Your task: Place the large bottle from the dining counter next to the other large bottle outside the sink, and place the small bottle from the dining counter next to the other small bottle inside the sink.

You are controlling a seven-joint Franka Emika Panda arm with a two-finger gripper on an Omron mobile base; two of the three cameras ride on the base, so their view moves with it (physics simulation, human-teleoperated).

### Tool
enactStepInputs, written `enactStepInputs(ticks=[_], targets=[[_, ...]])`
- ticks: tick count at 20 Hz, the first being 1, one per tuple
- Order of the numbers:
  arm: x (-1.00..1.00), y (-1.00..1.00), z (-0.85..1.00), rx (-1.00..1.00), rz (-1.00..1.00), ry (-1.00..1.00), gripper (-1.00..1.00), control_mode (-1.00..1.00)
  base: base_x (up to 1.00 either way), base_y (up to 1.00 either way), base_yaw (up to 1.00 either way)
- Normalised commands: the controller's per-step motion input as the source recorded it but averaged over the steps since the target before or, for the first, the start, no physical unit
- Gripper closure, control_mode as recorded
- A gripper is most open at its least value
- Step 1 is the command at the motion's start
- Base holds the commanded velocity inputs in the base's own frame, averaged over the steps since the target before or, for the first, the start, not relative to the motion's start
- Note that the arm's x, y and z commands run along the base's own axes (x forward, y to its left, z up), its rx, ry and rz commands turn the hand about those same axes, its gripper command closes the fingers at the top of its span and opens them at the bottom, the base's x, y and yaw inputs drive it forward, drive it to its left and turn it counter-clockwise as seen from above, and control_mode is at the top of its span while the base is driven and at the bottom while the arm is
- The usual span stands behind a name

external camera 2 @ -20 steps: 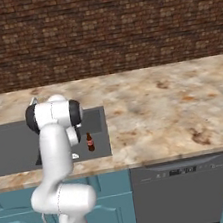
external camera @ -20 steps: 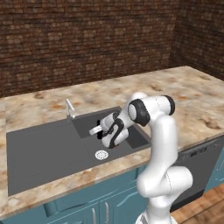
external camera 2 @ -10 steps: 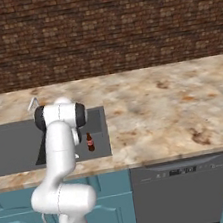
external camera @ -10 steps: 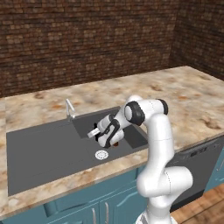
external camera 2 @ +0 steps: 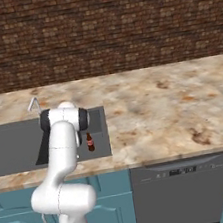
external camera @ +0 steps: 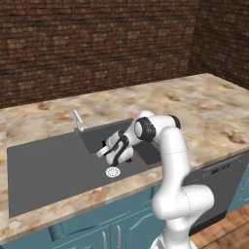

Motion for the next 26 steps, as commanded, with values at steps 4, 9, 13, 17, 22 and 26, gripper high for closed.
enactStepInputs(ticks=[4, 9, 13, 17, 22, 26], targets=[[0.21, 0.05, -0.36, -0.03, 0.03, 0.00, 1.00, -1.00, 0.00, 0.00, 0.00], [0.15, 0.02, -0.35, -0.03, 0.04, 0.00, 1.00, -1.00, 0.00, 0.00, 0.00], [0.03, 0.01, -0.26, -0.03, 0.05, 0.00, 1.00, -1.00, 0.00, 0.00, 0.00], [-0.07, 0.00, -0.06, -0.05, 0.04, -0.02, -1.00, -1.00, 0.00, 0.00, 0.00], [-0.36, -0.12, 0.00, -0.09, 0.03, -0.12, -1.00, -1.00, 0.00, 0.00, 0.00], [-0.09, -0.09, 0.00, -0.02, 0.00, -0.08, -1.00, -1.00, 0.00, 0.00, 0.00]])
